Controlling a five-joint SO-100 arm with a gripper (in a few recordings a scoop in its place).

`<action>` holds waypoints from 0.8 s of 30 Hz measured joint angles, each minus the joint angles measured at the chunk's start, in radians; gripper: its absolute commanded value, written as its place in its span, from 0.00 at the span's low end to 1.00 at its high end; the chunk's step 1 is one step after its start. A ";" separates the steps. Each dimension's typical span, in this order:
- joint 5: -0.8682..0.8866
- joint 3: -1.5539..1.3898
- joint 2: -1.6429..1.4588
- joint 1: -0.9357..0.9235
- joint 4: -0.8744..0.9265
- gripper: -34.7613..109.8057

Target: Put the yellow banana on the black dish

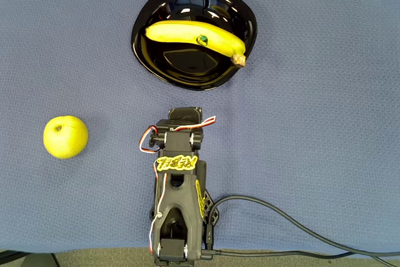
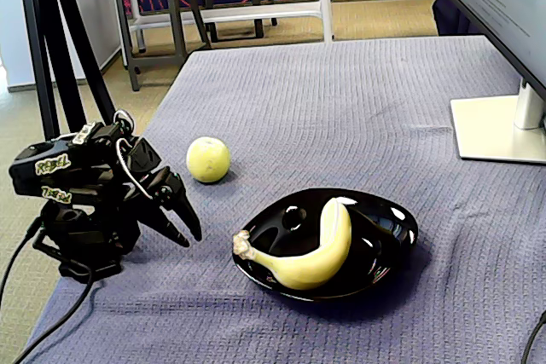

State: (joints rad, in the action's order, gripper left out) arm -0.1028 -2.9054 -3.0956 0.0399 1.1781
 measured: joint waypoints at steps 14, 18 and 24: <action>0.031 0.000 -0.002 -0.006 0.000 0.24; 0.031 0.000 -0.002 -0.006 0.000 0.24; 0.031 0.000 0.002 -0.006 0.000 0.24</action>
State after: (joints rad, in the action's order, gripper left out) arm -0.0721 -2.9054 -3.0940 0.0337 1.1781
